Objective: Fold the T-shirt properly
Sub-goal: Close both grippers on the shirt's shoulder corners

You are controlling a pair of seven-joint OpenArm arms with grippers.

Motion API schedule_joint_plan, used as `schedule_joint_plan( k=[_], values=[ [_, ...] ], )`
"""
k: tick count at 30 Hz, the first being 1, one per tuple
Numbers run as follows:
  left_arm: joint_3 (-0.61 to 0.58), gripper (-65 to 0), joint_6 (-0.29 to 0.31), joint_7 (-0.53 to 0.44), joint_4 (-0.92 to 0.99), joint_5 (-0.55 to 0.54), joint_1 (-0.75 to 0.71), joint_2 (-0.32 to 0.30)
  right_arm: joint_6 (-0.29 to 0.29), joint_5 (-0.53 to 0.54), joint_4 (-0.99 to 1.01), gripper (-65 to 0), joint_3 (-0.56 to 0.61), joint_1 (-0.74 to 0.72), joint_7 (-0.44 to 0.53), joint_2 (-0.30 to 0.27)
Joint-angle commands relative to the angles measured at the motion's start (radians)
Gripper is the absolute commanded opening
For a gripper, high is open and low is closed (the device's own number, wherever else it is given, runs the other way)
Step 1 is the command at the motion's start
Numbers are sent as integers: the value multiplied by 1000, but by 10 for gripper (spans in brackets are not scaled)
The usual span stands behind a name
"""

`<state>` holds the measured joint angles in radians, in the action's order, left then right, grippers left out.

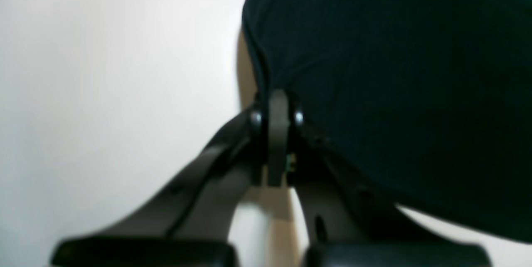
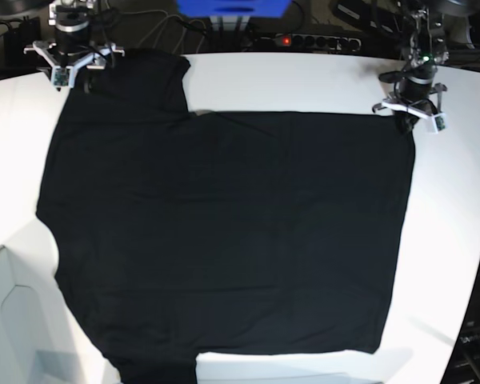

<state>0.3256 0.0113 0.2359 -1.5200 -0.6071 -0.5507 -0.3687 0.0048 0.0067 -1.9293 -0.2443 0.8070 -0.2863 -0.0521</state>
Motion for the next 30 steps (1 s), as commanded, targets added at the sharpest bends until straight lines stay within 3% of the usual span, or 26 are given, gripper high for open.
schedule_joint_plan(
  k=[1, 15, 18, 23, 27, 30],
  values=[
    [2, -650, -7, 39, 0, 3, -12, -6, 2, -1, -8, -281, -5, -5, 3, -5],
    [25, -650, -7, 38, 0, 3, -12, -5, 4, -1, 106, -281, -37, -65, -21, -22],
    [59, -650, -6, 39, -1, 8, -12, 24, 7, -1, 124, -282, -37, -65, -21, -25],
    [79, -650, -6, 44, -3, 9, -12, 32, 160, -1, 138, -324, -45, -80, -32, -19],
    [77, -650, -6, 44, -3, 9, -12, 32, 241, -1, 139, -427, -56, -113, -118, -19],
    [77, -650, -6, 44, -3, 9, -12, 33, 323, -1, 136, -546, -91, -140, -179, -19]
  ],
)
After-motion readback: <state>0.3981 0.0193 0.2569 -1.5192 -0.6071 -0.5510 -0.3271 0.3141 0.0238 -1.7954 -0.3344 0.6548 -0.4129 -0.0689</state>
